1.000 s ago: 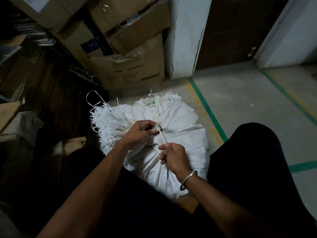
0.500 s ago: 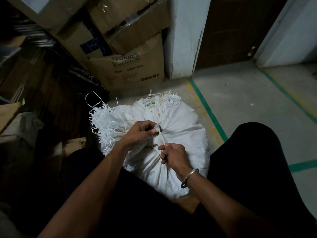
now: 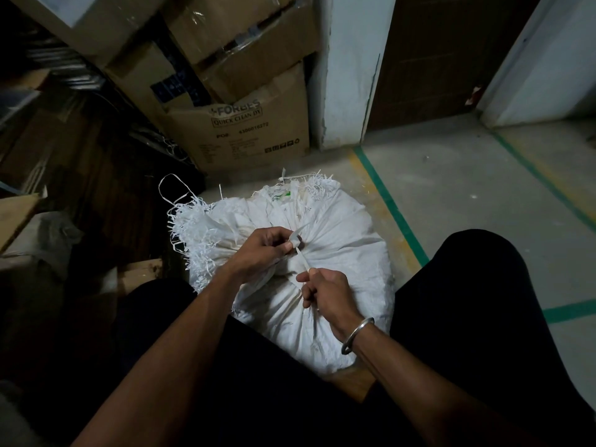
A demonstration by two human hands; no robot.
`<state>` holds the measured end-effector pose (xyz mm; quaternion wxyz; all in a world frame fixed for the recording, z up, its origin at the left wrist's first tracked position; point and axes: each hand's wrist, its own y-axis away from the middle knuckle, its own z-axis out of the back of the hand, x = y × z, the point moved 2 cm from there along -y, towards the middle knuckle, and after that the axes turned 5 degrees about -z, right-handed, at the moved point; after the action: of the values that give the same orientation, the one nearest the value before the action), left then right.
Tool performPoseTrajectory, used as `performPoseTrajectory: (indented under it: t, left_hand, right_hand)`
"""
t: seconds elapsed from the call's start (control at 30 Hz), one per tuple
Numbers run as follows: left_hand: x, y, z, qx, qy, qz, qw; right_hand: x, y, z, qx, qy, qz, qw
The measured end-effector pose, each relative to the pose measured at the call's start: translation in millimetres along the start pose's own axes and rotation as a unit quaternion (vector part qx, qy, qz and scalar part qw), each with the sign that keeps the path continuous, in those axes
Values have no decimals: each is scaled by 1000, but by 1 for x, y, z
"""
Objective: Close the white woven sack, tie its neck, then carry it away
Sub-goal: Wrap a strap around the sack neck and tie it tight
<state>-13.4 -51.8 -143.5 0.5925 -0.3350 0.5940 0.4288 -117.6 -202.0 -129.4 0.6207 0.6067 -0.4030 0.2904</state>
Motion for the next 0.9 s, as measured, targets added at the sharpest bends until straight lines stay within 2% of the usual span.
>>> performPoseTrajectory:
  t: [0.27, 0.9]
  left_hand:
    - [4, -2, 2, -2, 24, 0, 1000]
    - [-3, 3, 0, 4, -2, 4, 1000]
  right_hand:
    - [5, 5, 1, 1, -24, 6, 1000]
    - [4, 0, 1, 6, -14, -16, 1000]
